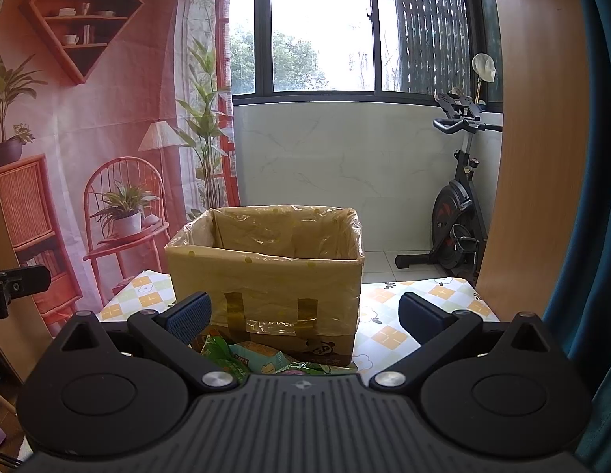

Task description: Organize snacks

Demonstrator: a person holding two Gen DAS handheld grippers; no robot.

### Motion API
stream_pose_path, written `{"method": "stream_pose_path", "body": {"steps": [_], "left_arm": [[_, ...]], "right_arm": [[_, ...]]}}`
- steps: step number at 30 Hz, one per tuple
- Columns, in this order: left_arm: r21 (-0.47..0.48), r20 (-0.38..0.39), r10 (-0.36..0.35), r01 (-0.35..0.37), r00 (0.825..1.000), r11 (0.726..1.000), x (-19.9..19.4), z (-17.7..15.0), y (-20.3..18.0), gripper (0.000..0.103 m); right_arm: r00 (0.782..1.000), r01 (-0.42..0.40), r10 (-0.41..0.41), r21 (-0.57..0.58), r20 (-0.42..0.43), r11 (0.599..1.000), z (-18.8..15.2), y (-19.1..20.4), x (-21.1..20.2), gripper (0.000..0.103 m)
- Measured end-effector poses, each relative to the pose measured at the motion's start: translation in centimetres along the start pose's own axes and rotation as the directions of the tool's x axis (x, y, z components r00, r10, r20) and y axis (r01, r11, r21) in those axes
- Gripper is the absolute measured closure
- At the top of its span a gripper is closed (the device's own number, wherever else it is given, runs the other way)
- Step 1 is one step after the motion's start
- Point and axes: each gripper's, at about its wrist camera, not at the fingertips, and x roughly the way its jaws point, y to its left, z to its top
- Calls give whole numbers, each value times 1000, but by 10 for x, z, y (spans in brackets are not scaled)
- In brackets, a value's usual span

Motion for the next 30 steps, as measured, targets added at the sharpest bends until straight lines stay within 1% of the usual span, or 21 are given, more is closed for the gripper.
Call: {"method": "stream_pose_path", "body": {"steps": [7,16,18,24,28,30], "left_arm": [[-2,-1,0,0,1000,1000,0,0,0,0],[-17,-14,-23,22,1000,1000,6,-4,1,0],[-13,-30,-8,8,1000,1000,13,-7,3,0],[-13,-82,67,-68,994,998,43,-21,17,0],[-19,-130,87,-90,988,996,65,-34,31,1],[-32,-144,77,-82,987,996,75,-42,38,1]], "right_arm": [[1000,1,-1,1,0,1000,1,-1,0,0],[1000,-10,10,2,-9,1000,-3,2,3,0],[1000,-18,18,7,-6,1000,-4,1,4,0],[998,-69,69,40,-6,997,-14,-10,19,0],[997,-78,78,44,2,996,-29,-17,32,0],[997,-82,82,52,-2,995,-37,-19,40,0]]}}
